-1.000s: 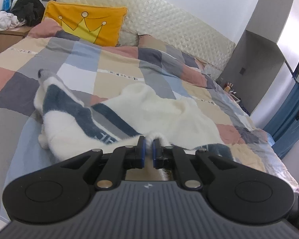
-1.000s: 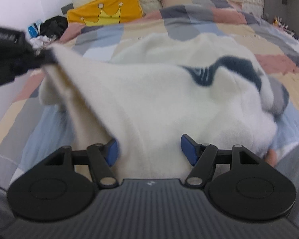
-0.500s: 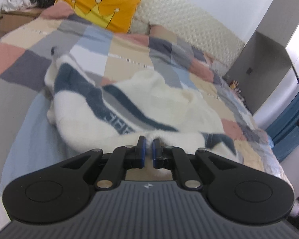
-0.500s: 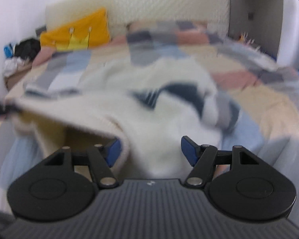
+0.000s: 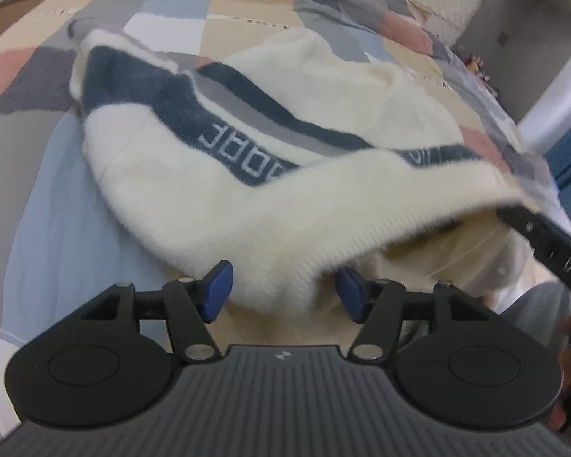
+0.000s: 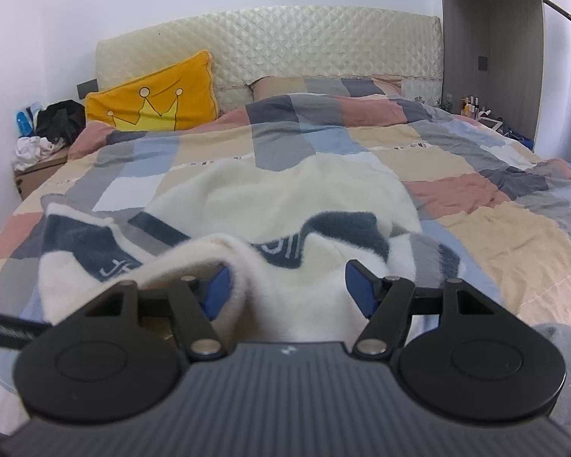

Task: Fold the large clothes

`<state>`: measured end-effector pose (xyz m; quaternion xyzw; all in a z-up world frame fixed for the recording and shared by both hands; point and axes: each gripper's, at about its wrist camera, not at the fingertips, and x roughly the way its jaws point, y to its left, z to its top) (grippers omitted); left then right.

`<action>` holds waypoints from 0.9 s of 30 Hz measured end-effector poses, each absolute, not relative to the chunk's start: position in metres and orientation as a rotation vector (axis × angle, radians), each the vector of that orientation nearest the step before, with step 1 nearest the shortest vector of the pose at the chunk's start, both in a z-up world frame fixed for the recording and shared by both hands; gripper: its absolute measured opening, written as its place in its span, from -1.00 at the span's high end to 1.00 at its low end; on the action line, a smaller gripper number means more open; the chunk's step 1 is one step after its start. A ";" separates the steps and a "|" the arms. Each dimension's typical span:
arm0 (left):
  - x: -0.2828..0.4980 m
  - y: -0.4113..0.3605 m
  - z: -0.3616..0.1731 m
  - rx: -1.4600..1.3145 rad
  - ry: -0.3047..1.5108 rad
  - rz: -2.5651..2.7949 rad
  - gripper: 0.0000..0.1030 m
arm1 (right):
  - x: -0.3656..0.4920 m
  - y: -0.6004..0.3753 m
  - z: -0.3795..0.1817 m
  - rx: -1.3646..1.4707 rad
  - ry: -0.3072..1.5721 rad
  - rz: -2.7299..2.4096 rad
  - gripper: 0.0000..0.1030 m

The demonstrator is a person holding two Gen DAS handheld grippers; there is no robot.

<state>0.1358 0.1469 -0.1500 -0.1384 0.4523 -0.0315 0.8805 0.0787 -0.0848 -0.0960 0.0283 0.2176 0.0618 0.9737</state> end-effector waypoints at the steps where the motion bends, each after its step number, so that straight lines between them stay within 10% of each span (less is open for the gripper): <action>1: 0.138 0.143 -0.151 -0.278 0.944 -0.063 -0.31 | 0.079 -0.085 -0.095 0.057 0.437 0.129 -0.27; 27: 0.106 0.180 -0.135 -0.246 0.582 0.272 -0.50 | 0.084 -0.061 -0.128 -0.023 0.601 0.158 -0.30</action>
